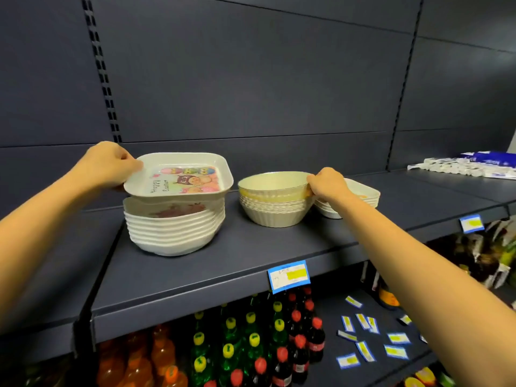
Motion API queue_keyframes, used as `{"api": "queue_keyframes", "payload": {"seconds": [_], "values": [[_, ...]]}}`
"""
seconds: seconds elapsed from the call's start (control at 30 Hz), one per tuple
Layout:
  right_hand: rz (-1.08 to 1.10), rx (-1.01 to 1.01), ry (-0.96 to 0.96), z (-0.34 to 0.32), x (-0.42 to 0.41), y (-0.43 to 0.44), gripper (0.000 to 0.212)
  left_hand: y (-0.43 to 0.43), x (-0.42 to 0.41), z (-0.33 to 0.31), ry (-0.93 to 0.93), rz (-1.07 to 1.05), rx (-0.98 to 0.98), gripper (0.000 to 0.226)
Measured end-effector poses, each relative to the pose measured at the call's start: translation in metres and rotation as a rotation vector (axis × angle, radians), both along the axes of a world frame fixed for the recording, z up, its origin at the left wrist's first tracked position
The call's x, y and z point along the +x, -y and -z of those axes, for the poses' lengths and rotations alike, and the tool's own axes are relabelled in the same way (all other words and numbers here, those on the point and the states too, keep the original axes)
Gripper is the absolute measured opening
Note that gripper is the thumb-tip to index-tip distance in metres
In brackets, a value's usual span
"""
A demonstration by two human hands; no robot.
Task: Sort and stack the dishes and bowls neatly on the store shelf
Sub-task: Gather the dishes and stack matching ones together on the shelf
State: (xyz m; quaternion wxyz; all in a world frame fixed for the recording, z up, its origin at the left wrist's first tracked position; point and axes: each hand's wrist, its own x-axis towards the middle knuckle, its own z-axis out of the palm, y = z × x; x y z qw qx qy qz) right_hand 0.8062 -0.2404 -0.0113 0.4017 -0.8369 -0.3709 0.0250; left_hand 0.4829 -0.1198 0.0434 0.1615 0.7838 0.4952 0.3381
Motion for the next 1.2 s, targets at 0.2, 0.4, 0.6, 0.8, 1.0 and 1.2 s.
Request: {"api": "queue_keyframes", "payload": {"seconds": [0.2, 0.4, 0.6, 0.8, 1.0, 1.2], "values": [[-0.075, -0.134, 0.146, -0.004, 0.044, 0.018, 0.039, 0.019, 0.045, 0.000, 0.051, -0.015, -0.026, 0.024], [-0.162, -0.135, 0.116, -0.017, 0.103, 0.053, 0.035, 0.041, 0.127, -0.003, 0.112, 0.018, -0.081, 0.025], [-0.195, -0.127, 0.139, -0.018, 0.159, 0.078, 0.036, 0.063, 0.219, 0.008, 0.078, 0.033, -0.082, 0.029], [-0.247, -0.135, 0.151, -0.014, 0.203, 0.094, 0.030, 0.076, 0.299, 0.021, -0.065, -0.053, -0.011, 0.025], [-0.292, -0.131, 0.143, -0.006, 0.228, 0.096, 0.030, 0.078, 0.344, 0.033, -0.173, -0.115, 0.002, 0.024], [-0.330, -0.130, 0.116, 0.001, 0.237, 0.087, 0.030, 0.076, 0.358, 0.036, -0.250, -0.190, 0.038, 0.031]]}}
